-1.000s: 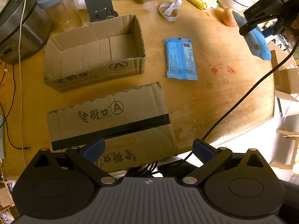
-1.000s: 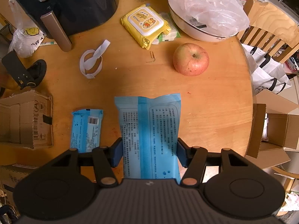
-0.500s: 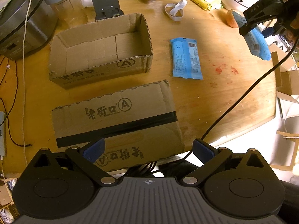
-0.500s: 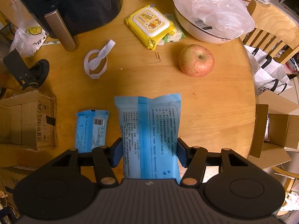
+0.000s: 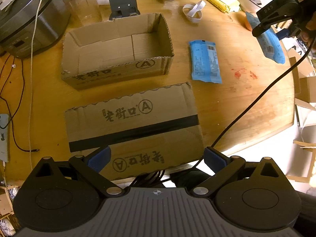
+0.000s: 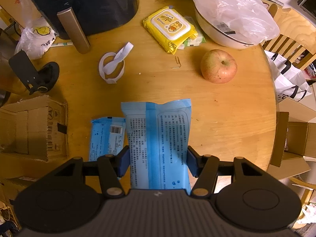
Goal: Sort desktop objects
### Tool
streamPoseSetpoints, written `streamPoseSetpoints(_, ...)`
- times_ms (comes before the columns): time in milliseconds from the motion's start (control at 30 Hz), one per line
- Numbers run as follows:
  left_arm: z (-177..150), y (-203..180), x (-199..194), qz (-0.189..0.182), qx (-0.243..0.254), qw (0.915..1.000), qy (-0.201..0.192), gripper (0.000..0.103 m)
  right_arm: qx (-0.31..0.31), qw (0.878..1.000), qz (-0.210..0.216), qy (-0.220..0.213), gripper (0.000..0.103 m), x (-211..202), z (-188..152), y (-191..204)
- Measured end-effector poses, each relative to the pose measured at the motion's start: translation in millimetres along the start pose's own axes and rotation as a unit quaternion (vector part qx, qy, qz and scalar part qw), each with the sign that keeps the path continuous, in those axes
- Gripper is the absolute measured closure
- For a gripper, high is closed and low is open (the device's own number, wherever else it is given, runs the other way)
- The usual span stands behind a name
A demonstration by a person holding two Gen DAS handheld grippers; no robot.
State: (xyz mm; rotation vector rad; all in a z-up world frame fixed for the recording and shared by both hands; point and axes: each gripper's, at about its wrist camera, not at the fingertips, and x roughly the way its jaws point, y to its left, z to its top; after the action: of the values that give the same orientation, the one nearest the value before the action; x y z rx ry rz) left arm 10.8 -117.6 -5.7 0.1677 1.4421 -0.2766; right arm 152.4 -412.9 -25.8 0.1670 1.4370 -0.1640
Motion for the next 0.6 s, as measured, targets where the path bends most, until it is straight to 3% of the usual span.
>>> streamPoseSetpoints(600,-4.7,31.8,-1.2,0.002,-0.008,1.0000,0.001,0.000,-0.004,1.000,0.003,0.000,0.047,1.9,2.1,34.7)
